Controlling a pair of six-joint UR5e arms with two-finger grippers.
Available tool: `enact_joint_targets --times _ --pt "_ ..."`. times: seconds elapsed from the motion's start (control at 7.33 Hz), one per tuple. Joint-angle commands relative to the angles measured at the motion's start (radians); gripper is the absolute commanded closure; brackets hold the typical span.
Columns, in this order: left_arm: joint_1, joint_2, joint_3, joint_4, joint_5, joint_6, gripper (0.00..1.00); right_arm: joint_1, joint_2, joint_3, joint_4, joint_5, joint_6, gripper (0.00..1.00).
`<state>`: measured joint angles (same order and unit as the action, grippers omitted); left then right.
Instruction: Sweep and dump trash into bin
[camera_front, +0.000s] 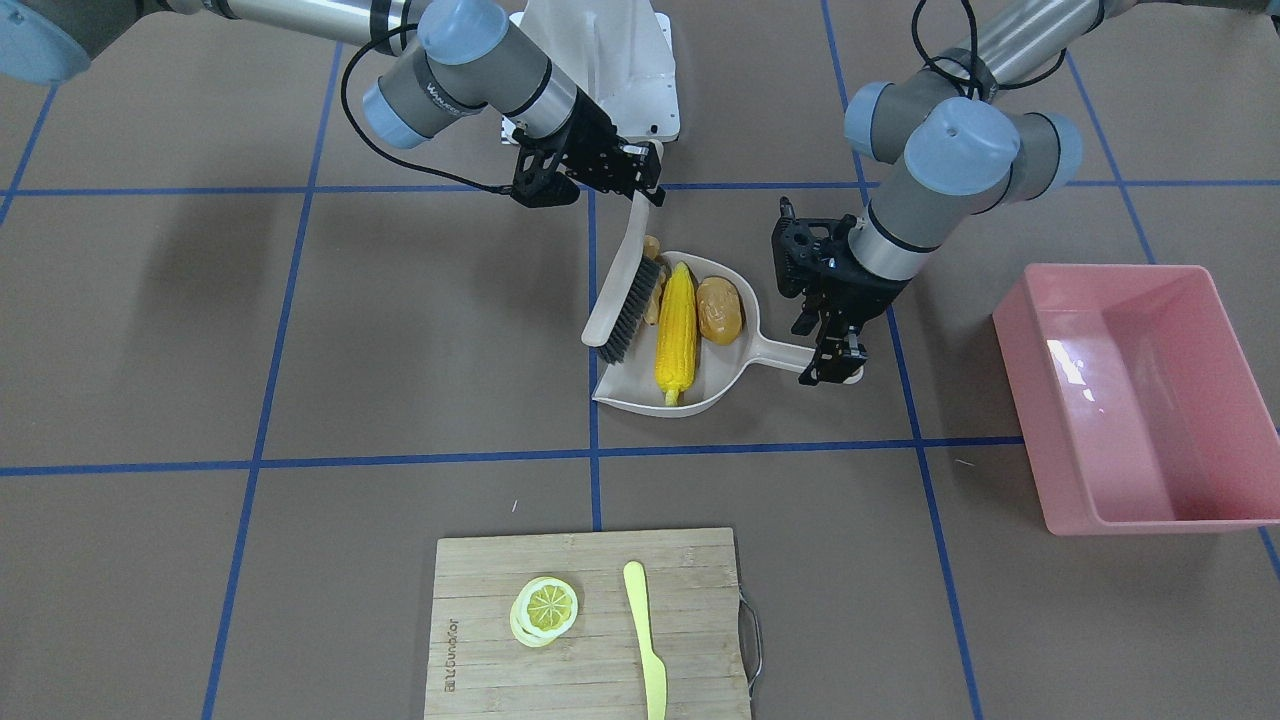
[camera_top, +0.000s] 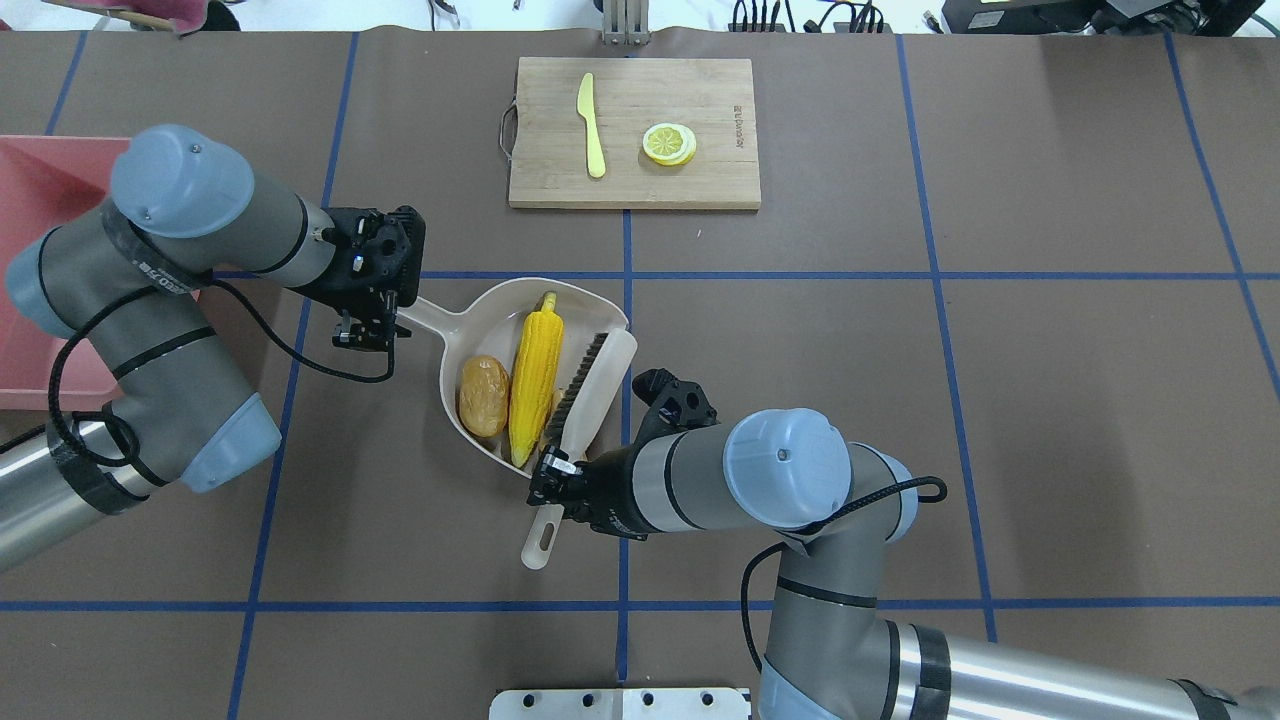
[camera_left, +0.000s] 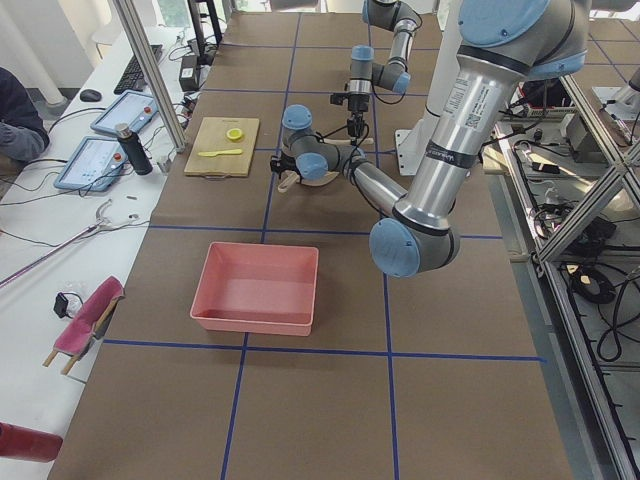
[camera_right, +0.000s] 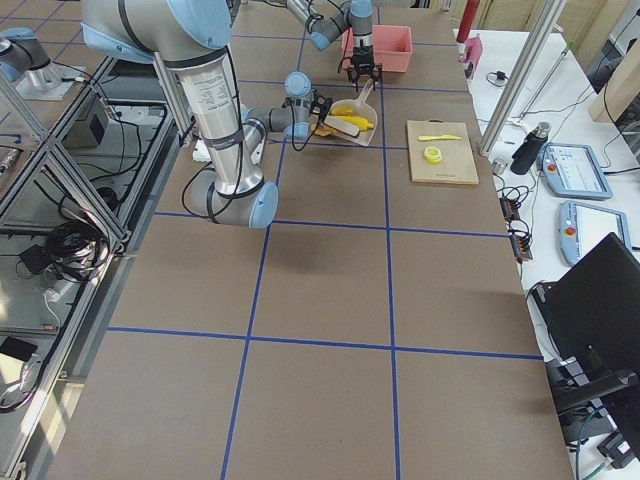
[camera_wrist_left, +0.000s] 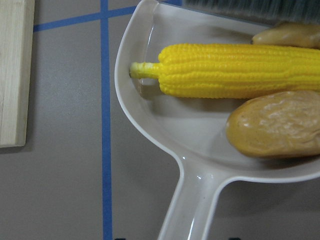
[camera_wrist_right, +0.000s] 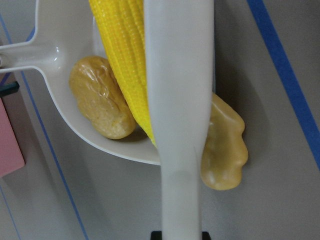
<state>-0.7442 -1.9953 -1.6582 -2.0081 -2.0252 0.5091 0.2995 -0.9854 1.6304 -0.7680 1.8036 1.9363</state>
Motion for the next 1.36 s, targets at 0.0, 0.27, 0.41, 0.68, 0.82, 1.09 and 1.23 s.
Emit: enact_joint_targets --times 0.0,0.27,0.41,0.68,0.82,1.09,1.23 --pt "-0.001 0.0 -0.002 0.005 -0.001 0.006 0.27 0.007 -0.001 0.012 0.003 0.005 0.032 1.0" --pt "-0.009 -0.002 -0.011 0.038 0.0 0.077 0.11 0.02 -0.015 0.052 0.001 0.031 0.047 1.0" --pt "-0.01 -0.002 -0.017 0.043 0.0 0.089 0.04 0.029 -0.027 0.077 -0.002 0.049 0.05 1.0" --pt "-0.012 -0.002 -0.064 0.138 0.0 0.136 0.03 0.047 -0.074 0.141 -0.013 0.088 0.058 1.0" --pt "-0.015 -0.007 -0.063 0.176 0.002 0.175 0.02 0.05 -0.106 0.187 -0.049 0.123 0.058 1.0" --pt "-0.027 -0.028 -0.063 0.222 0.0 0.218 0.02 0.05 -0.131 0.226 -0.144 0.187 0.052 1.0" --pt "-0.047 -0.036 -0.063 0.262 -0.001 0.267 0.02 0.05 -0.134 0.227 -0.174 0.192 0.047 1.0"
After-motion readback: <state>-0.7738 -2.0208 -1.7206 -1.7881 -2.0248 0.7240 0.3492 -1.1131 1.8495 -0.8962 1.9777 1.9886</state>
